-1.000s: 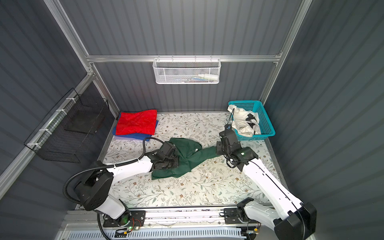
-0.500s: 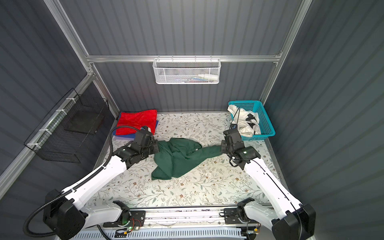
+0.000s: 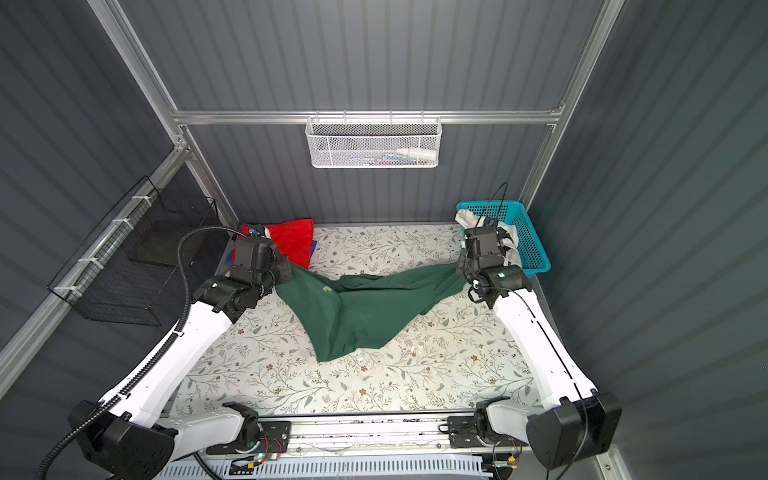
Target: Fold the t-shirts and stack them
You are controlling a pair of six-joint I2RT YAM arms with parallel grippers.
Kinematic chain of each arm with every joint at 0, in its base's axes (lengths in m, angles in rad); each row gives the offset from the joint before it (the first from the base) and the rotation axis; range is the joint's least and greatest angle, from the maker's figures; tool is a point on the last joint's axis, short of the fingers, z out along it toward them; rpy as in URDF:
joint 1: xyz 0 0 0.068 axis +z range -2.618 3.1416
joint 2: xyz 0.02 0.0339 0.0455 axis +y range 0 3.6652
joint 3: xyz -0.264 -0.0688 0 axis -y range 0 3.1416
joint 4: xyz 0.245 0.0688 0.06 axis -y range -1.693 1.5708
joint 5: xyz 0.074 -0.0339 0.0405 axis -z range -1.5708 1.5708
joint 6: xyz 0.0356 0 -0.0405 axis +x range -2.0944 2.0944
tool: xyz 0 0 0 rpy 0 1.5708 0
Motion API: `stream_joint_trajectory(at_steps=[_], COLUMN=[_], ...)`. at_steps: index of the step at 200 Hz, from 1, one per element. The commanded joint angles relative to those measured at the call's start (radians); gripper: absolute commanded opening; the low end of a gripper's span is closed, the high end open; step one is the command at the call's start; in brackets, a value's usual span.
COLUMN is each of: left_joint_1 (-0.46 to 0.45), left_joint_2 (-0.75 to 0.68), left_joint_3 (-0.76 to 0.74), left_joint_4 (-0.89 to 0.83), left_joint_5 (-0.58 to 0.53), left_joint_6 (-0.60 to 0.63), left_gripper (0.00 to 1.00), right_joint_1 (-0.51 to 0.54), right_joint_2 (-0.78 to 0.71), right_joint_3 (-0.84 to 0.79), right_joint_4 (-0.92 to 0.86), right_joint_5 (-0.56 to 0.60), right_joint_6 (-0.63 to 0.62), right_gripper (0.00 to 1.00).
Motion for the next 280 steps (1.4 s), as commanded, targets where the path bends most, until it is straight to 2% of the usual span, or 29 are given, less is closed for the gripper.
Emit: stream_joint_trajectory(at_steps=[1,63,110,128,139,154,166,189,212,235,254,265,280], left_joint_1=[0.055,0.088,0.091,0.091,0.091,0.091,0.091,0.090,0.091,0.091,0.091,0.091,0.091], left_joint_2=[0.028,0.152,0.348,0.391,0.377,0.305,0.227,0.114,0.074,0.094,0.173,0.250,0.378], left_joint_3=[0.049,0.168,0.545,0.691,0.731,0.693,0.609,0.414,0.240,0.101,0.115,0.167,0.311], left_joint_4=[-0.004,0.024,-0.039,-0.082,-0.081,-0.029,0.026,0.057,0.023,0.022,0.030,0.030,0.036], left_joint_5=[0.001,0.041,0.148,0.159,0.145,0.108,0.094,0.155,0.209,0.228,0.247,0.269,0.305], left_joint_6=[0.045,0.059,0.095,0.117,0.129,0.137,0.127,0.071,0.012,-0.021,-0.006,0.011,0.026], left_gripper=[0.00,0.00,0.00,0.00,0.00,0.00,0.00,0.00,0.00,0.00,0.00,0.00,0.00], right_joint_1=[-0.027,-0.104,-0.123,-0.122,-0.121,-0.117,-0.106,-0.066,-0.047,-0.047,-0.047,-0.047,-0.047], right_joint_2=[0.027,0.062,0.160,0.168,0.139,0.055,-0.048,-0.240,-0.338,-0.388,-0.409,-0.397,-0.356], right_joint_3=[0.072,0.176,0.328,0.385,0.381,0.308,0.170,-0.119,-0.297,-0.423,-0.491,-0.501,-0.482], right_joint_4=[-0.013,-0.019,-0.013,-0.031,-0.021,0.012,0.071,0.170,0.135,0.086,0.086,0.086,0.080], right_joint_5=[0.053,-0.004,-0.157,-0.158,-0.145,-0.093,-0.027,-0.025,-0.041,-0.069,-0.093,-0.118,-0.161], right_joint_6=[-0.021,-0.020,0.002,0.015,0.017,0.041,0.122,0.227,0.313,0.381,0.398,0.396,0.385], right_gripper=[0.00,0.00,0.00,0.00,0.00,0.00,0.00,0.00,0.00,0.00,0.00,0.00,0.00])
